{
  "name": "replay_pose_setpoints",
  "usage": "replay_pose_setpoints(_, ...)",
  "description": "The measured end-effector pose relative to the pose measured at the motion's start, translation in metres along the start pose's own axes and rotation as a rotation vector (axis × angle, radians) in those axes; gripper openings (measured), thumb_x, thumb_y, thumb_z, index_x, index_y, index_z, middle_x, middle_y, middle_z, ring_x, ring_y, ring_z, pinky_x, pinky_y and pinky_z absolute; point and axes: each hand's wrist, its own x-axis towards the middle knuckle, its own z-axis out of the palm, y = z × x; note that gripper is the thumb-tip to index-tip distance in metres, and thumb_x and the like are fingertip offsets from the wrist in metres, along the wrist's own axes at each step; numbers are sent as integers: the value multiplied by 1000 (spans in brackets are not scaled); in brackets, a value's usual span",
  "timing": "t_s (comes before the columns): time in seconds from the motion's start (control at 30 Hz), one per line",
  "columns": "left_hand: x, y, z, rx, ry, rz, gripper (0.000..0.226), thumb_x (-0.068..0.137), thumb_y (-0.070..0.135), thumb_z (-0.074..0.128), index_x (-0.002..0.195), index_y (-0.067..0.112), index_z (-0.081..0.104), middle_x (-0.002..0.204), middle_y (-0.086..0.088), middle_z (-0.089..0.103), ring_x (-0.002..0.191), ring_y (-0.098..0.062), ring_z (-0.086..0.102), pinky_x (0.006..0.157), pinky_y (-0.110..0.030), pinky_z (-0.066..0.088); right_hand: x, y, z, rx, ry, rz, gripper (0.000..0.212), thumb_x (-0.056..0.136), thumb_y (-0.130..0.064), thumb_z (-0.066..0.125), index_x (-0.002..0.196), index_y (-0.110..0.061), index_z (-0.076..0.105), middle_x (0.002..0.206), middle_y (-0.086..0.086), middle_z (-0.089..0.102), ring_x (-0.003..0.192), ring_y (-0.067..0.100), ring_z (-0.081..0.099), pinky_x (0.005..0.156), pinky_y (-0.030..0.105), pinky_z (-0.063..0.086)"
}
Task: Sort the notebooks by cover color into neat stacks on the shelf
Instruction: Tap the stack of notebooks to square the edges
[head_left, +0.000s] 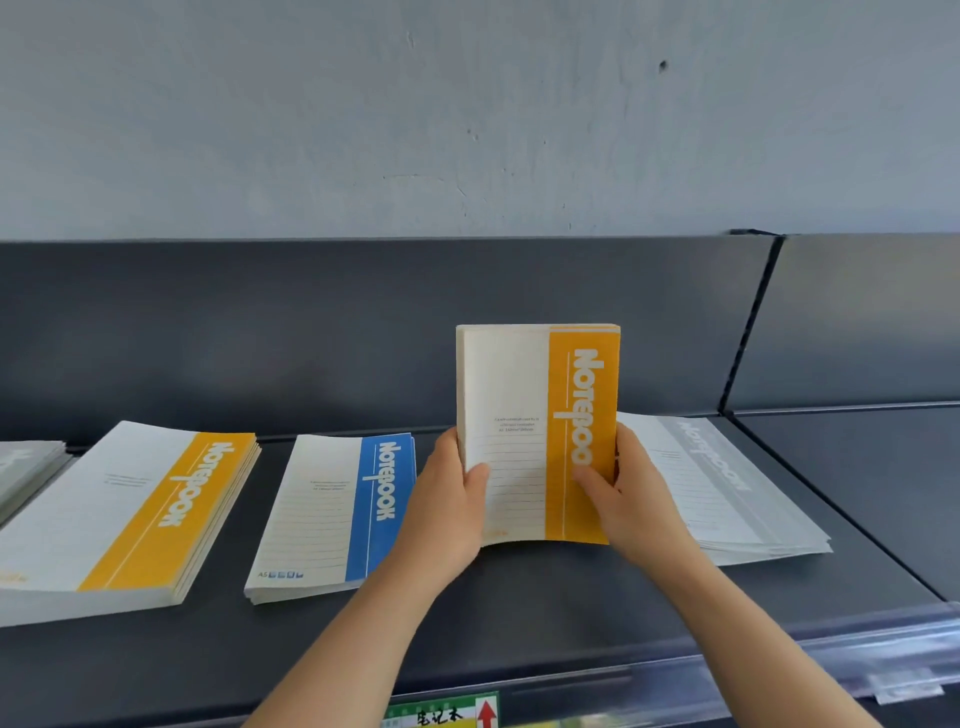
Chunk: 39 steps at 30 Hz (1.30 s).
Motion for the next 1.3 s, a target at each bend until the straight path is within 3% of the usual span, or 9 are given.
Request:
replay_pose_setpoints(0.13,7,-4,1,5,42,-12,27,98,32,48,124,25,49,121,5,55,98,-9,52,58,-12,42,6,-3,-6,-17,-57,53,17,94,-27,53,104,-39,46,99,-21,58,86,1,57,68,18,45)
replay_pose_setpoints(0.23,9,-11,6,23,27,-32,24,97,30,49,118,19,56,117,3,61,94,-9,56,55,-11,41,9,6,-1,-79,-84,113,11,94,-28,52,101,-36,50,95,-17,61,85,5,59,71,26,49)
replay_pose_setpoints(0.3,10,-15,11,49,27,-63,22,97,29,50,113,16,57,115,2,62,93,-9,56,52,-11,41,12,10,2,-155,-105,136,9,95,-28,48,103,-33,50,91,-17,58,80,3,56,67,23,45)
replay_pose_setpoints(0.57,18,-20,24,212,26,-139,26,97,32,50,99,7,57,107,-3,63,81,-10,54,44,-12,33,22,29,15,-389,-186,202,29,98,-30,41,124,-16,47,113,-1,59,89,12,57,63,18,40)
replay_pose_setpoints(0.73,20,-20,26,272,39,-143,27,97,33,50,100,7,58,105,-4,61,78,-9,51,43,-13,33,26,37,18,-433,-168,194,31,98,-31,43,124,-16,47,123,3,52,96,15,57,75,24,45)
replay_pose_setpoints(0.83,23,-25,30,306,52,-151,30,96,35,50,103,7,58,107,-6,60,82,-11,53,49,-13,34,27,36,20,-457,-163,188,34,98,-30,43,128,-15,43,128,4,48,103,17,55,81,26,47)
replay_pose_setpoints(0.97,22,-25,31,327,61,-105,30,97,35,50,113,11,58,111,-4,60,88,-10,53,62,-14,43,24,28,18,-532,-126,148,56,97,-28,46,145,-15,21,142,4,38,125,21,45,96,30,42)
replay_pose_setpoints(1.17,15,-9,16,527,144,84,32,98,40,42,117,18,56,116,2,56,103,-12,52,83,-22,46,18,17,12,-675,-56,-74,37,99,-31,41,134,-18,40,139,-6,42,120,12,48,92,21,41)
replay_pose_setpoints(1.3,12,9,7,665,160,239,37,99,43,35,125,22,52,127,6,53,117,-12,46,97,-26,38,10,3,-2,-718,18,-177,32,98,-29,42,127,-16,46,131,-5,48,116,15,48,91,23,40)
